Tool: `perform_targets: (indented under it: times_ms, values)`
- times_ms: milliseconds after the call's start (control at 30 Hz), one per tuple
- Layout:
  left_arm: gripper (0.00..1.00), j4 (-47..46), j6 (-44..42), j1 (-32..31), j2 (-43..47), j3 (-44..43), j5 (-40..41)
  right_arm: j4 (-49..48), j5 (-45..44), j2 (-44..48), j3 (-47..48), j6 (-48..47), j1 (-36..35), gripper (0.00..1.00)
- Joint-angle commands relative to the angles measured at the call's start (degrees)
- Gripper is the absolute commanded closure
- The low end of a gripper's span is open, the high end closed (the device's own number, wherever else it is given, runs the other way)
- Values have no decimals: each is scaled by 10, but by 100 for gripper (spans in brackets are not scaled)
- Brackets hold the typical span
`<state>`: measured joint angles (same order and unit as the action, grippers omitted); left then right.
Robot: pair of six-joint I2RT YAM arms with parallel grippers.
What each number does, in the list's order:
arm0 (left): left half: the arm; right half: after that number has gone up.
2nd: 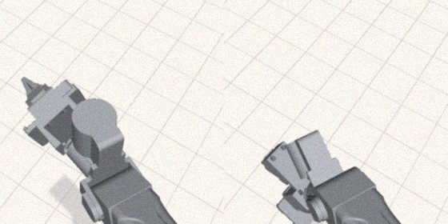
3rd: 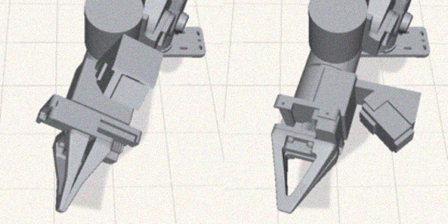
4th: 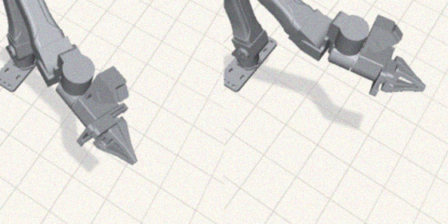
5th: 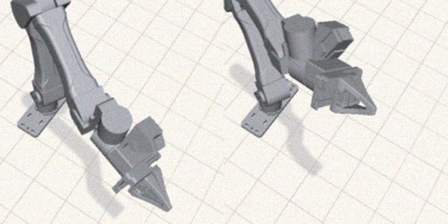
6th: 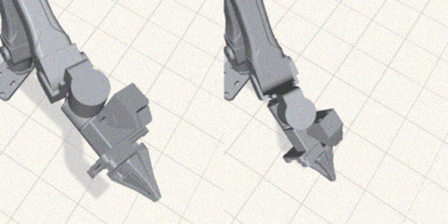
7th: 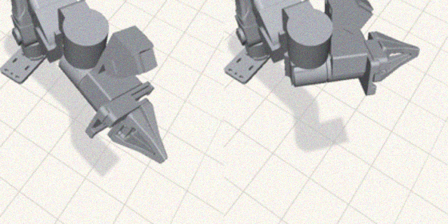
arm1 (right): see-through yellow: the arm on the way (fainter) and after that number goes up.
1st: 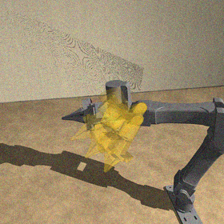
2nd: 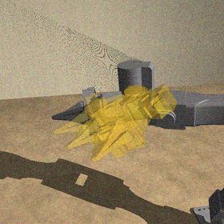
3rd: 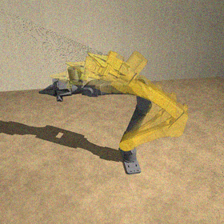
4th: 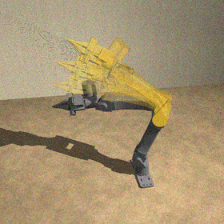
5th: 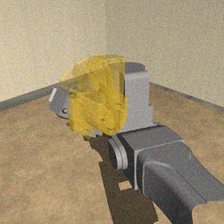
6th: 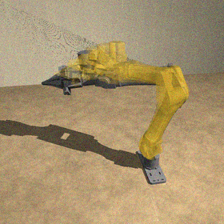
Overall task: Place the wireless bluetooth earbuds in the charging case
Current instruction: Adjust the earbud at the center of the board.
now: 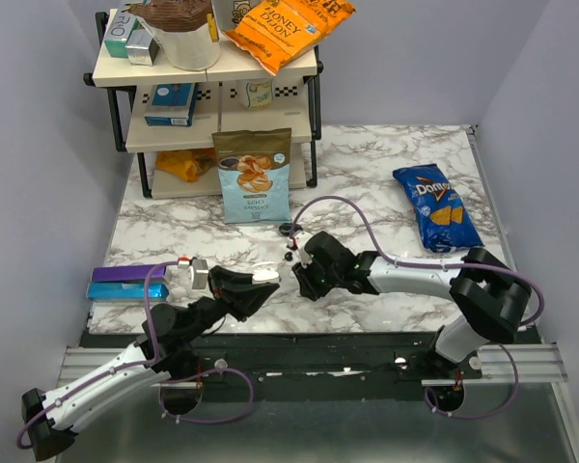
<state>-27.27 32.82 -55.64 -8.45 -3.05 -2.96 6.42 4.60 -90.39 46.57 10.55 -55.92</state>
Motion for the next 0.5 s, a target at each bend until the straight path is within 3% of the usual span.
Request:
perform_targets:
  times_ms: [0,467]
  values:
    - [100,8,-1,-4,19,32,15,-12,17,-24,26,-21,-4,58]
    - [100,19,-2,-6,31,33,16,1,25,-72,52,-32,-11,57]
